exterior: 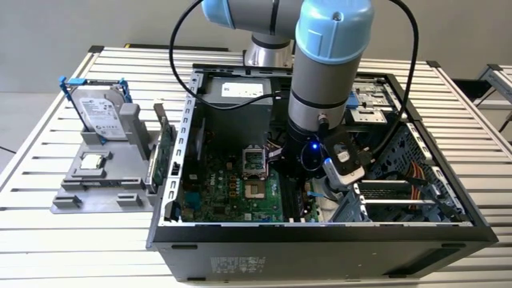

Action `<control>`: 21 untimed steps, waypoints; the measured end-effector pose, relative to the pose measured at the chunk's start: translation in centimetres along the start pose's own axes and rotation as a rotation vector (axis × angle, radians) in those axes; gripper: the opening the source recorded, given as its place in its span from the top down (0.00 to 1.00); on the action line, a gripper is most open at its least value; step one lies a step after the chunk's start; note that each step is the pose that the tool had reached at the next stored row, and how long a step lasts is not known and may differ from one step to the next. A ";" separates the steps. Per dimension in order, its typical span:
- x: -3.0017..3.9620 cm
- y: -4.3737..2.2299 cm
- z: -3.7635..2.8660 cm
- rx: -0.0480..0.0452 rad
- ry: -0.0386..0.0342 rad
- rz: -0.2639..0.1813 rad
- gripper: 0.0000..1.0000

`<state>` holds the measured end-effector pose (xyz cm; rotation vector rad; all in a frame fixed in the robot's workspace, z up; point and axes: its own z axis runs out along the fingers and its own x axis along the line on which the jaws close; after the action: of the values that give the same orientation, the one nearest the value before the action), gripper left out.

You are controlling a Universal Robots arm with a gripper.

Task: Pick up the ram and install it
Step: 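Press down the ram until it locks into place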

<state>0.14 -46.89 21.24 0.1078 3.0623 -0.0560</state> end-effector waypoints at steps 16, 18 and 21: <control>-0.10 -0.04 -1.27 0.0000 0.0001 0.000 0.00; -0.14 -0.06 -1.79 -0.0002 0.0000 0.000 0.00; -0.20 -0.09 -2.62 -0.0001 0.0000 0.000 0.00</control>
<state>0.14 -46.89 23.87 0.1078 3.0623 -0.0558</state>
